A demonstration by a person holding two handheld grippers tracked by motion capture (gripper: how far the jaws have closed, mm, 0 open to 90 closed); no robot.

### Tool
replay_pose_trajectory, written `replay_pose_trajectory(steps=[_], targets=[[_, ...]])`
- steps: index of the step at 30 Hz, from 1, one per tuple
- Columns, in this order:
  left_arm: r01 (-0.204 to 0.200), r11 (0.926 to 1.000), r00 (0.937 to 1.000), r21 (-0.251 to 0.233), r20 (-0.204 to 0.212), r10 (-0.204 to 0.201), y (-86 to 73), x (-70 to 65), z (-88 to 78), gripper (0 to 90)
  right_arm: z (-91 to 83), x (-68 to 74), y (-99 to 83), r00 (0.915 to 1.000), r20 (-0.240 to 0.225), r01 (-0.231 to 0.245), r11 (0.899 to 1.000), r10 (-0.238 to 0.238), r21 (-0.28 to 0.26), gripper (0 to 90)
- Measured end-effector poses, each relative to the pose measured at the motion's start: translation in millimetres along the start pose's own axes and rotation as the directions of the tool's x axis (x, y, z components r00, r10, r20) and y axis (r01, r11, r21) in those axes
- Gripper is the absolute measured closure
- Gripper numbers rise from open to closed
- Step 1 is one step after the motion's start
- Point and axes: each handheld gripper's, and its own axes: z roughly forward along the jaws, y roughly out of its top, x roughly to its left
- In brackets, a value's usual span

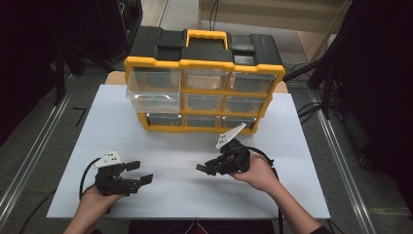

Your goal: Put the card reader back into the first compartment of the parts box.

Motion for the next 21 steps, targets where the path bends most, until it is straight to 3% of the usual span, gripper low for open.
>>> replay_pose_trajectory(steps=[4,13,21], targets=[[-0.004,1.0,1.0,0.003,0.003,0.004,0.7,-0.5,1.9,22.7,-4.2,-0.7,8.6,0.9991,-0.022,0.036,0.999,-0.035,0.023,71.2],[-0.007,1.0,1.0,0.003,0.005,0.007,1.3,-0.3,2.3,22.7,-12.7,0.1,21.5,0.9981,-0.048,0.04,0.999,-0.039,0.024,71.2],[-0.006,1.0,1.0,0.002,0.004,0.006,1.1,-0.3,1.8,22.7,-23.9,1.9,34.7,0.9948,-0.064,0.081,0.996,-0.079,0.032,71.2]])
